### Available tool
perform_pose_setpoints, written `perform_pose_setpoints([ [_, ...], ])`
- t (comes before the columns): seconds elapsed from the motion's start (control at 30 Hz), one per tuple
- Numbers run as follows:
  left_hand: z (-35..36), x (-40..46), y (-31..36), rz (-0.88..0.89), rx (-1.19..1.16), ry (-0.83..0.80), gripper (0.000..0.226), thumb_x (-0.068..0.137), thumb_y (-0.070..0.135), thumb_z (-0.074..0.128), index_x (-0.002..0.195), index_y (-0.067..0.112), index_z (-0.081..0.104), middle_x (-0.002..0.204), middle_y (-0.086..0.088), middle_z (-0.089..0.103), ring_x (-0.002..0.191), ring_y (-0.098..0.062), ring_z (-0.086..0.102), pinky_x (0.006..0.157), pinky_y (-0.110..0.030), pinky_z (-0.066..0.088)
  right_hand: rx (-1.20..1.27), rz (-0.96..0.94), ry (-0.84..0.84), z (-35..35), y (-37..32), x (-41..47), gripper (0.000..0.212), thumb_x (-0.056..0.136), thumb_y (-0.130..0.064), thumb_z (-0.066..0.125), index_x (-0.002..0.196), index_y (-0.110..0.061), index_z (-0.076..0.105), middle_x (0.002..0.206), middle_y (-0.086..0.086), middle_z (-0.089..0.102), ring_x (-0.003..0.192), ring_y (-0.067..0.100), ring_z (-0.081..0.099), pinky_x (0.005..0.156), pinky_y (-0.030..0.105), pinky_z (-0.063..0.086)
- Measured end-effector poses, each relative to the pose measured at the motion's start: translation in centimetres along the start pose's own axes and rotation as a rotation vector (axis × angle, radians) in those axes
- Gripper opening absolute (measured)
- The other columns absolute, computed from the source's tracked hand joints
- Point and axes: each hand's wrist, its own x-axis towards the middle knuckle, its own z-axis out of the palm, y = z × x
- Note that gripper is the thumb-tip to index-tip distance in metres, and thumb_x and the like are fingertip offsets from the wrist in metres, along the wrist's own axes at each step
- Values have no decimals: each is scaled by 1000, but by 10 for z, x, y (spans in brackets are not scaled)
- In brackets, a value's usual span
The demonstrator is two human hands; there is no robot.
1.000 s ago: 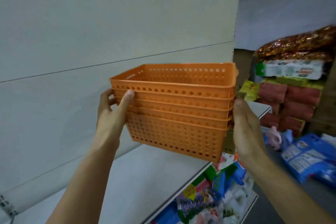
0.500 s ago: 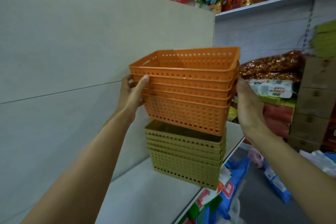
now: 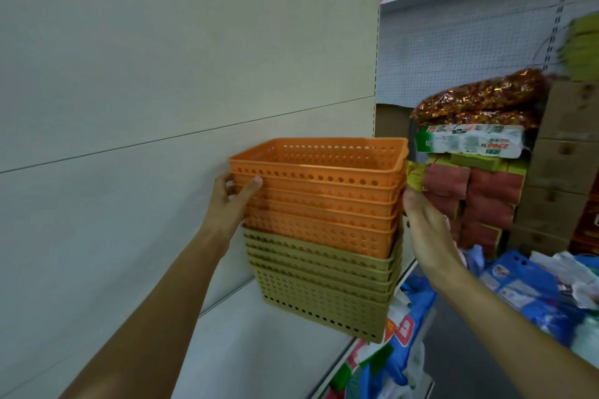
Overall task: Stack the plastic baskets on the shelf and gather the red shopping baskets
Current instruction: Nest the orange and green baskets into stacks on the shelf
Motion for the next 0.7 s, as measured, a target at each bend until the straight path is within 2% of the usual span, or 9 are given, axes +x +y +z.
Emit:
perform_pose_setpoints([
  [0.1, 5, -12, -14, -16, 21, -48, 67, 85, 39, 68, 142, 28, 34, 128, 5, 53, 114, -16, 52, 82, -28, 42, -80, 69, -48, -2, 13, -4, 34, 87, -56, 37, 112, -43, 57, 115, -23, 62, 108, -10, 55, 94, 22, 42],
  [0.17, 13, -27, -19, 23, 53, -67, 66, 83, 40, 72, 138, 34, 36, 125, 11, 56, 113, -12, 55, 86, -30, 47, -128, 91, -53, -7, 17, -5, 36, 84, -61, 40, 110, -42, 59, 116, -19, 62, 111, -1, 56, 95, 30, 44],
  [0.23, 26, -42, -29, 9, 131, -42, 88, 70, 61, 76, 142, 38, 30, 138, 3, 53, 126, -21, 53, 99, -49, 48, -224, 109, 34, -14, 18, -4, 55, 82, -67, 44, 126, -35, 52, 132, -10, 55, 124, 11, 50, 101, 36, 41],
  [0.3, 47, -66, -31, -21, 173, -89, 107, 64, 73, 71, 148, 47, 11, 159, -1, 27, 143, -26, 32, 111, -63, 31, -304, 71, 84, -21, 13, 2, 67, 83, -66, 48, 141, -35, 34, 151, -4, 33, 136, 14, 34, 109, 42, 33],
  [0.37, 72, -94, -28, -43, 187, -165, 113, 67, 72, 64, 149, 47, -11, 164, 10, -7, 149, -17, 7, 118, -55, 14, -353, -30, -37, -27, 9, 11, 64, 82, -68, 43, 140, -53, 24, 157, -13, 13, 142, 8, 17, 111, 44, 25],
  [0.47, 100, -111, -29, -4, 206, -156, 120, 65, 75, 61, 145, 47, -23, 158, 11, -31, 146, -9, -20, 118, -52, 2, -441, -89, -213, -41, 5, 25, 58, 77, -74, 39, 133, -62, 29, 151, -27, 9, 138, -1, 8, 112, 47, 23],
  [0.53, 110, -108, -28, 41, 248, -80, 126, 65, 75, 65, 144, 44, -29, 156, 10, -36, 143, -6, -27, 120, -52, 0, -556, -166, -254, -53, 4, 34, 59, 75, -75, 42, 131, -58, 34, 152, -24, 12, 137, -1, 6, 109, 42, 20],
  [0.6, 119, -110, -25, 210, 383, 40, 130, 63, 75, 66, 144, 42, -29, 156, 11, -36, 144, -10, -28, 120, -53, 1, -662, -240, -305, -62, 4, 43, 64, 72, -74, 47, 132, -53, 35, 156, -19, 12, 137, 1, 7, 106, 38, 18],
  [0.7, 136, -114, -20, 434, 560, 89, 127, 58, 79, 65, 147, 45, -20, 159, 11, -27, 148, -22, -22, 116, -59, 9, -751, -328, -404, -69, 9, 57, 81, 68, -78, 53, 138, -49, 26, 158, -16, 13, 144, 10, 8, 112, 44, 21],
])
